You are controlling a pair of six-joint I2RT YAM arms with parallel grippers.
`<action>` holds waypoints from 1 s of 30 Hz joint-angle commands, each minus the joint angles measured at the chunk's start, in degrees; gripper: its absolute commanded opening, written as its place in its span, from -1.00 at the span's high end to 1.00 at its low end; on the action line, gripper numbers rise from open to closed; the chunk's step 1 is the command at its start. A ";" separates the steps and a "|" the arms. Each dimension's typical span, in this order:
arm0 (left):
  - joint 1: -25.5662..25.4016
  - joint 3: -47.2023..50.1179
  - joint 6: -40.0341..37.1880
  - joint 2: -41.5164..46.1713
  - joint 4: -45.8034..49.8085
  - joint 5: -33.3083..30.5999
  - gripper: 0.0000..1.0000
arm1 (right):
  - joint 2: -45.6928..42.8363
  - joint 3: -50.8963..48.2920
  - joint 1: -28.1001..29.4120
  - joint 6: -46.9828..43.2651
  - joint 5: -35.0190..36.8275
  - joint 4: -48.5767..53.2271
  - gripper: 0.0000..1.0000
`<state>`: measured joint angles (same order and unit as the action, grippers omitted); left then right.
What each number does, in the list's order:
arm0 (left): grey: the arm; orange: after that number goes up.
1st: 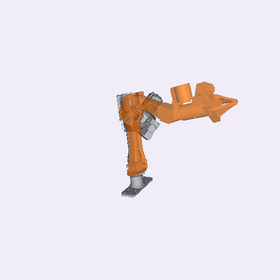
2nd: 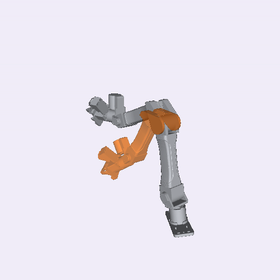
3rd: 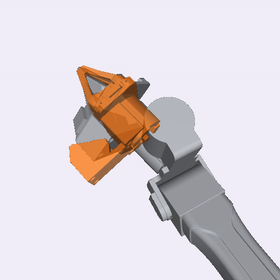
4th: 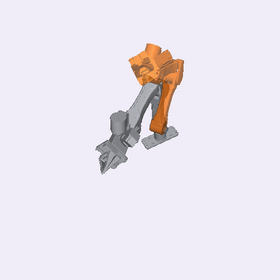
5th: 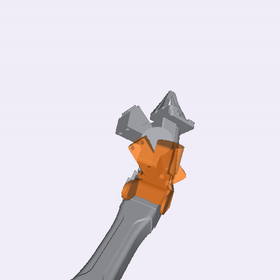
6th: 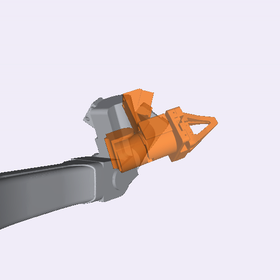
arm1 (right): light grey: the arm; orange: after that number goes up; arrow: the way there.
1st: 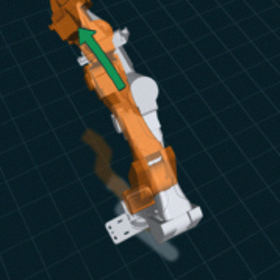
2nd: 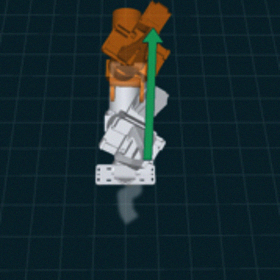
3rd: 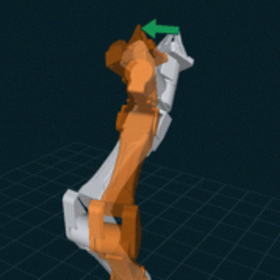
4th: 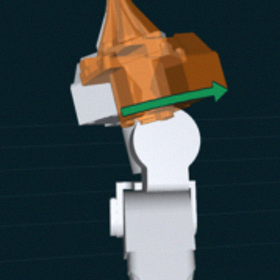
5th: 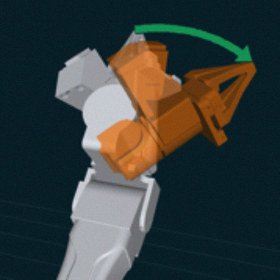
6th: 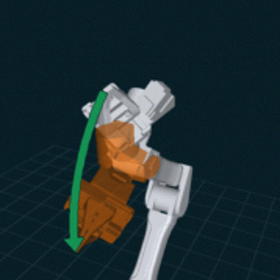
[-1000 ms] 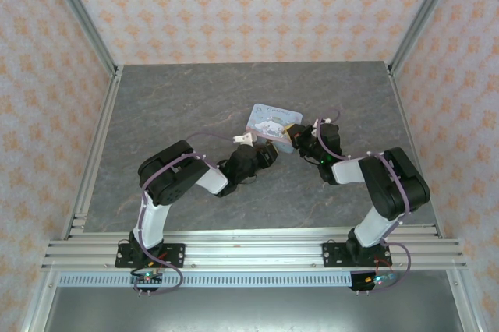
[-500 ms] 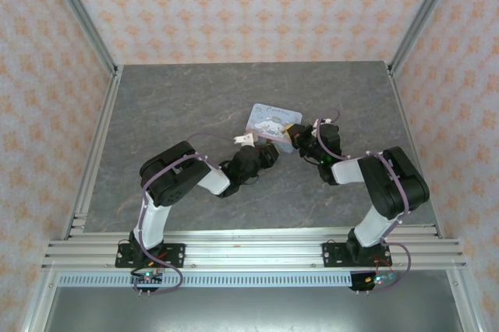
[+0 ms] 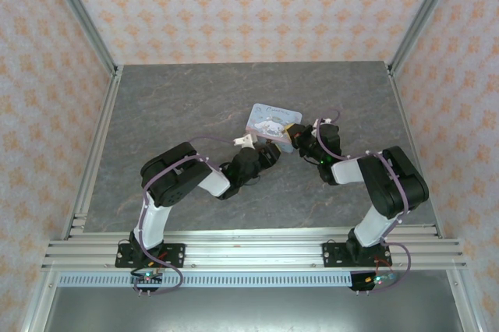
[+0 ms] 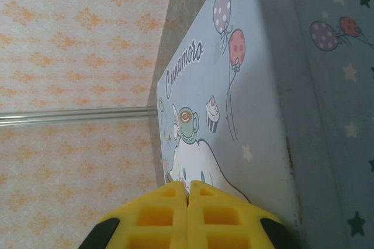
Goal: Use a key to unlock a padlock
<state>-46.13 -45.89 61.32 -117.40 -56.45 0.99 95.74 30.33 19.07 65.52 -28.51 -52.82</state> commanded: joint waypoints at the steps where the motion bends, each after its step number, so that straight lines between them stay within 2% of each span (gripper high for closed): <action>1: -0.37 -2.20 0.03 -1.14 3.46 -1.43 0.13 | 1.12 -1.15 -0.26 -0.06 0.25 -0.46 1.00; 9: -0.45 -3.60 0.56 -1.69 7.70 -4.00 0.18 | 1.42 -1.05 -0.27 0.04 0.29 -0.82 1.00; 16: -0.46 -3.07 0.95 -2.05 7.51 -5.51 0.46 | 1.96 -1.23 -0.33 0.14 0.21 -1.21 1.00; 23: -0.43 -3.33 0.92 -2.41 6.88 -5.82 0.55 | 2.20 -1.32 -0.26 0.22 0.15 -1.58 1.00; 30: -0.47 -3.77 1.08 -2.31 6.28 -5.81 0.75 | 2.29 -1.32 -0.28 0.40 0.21 -1.76 1.00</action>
<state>-46.19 -48.77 62.15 -118.34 -50.59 -2.24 96.71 30.22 19.07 65.87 -28.49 -54.89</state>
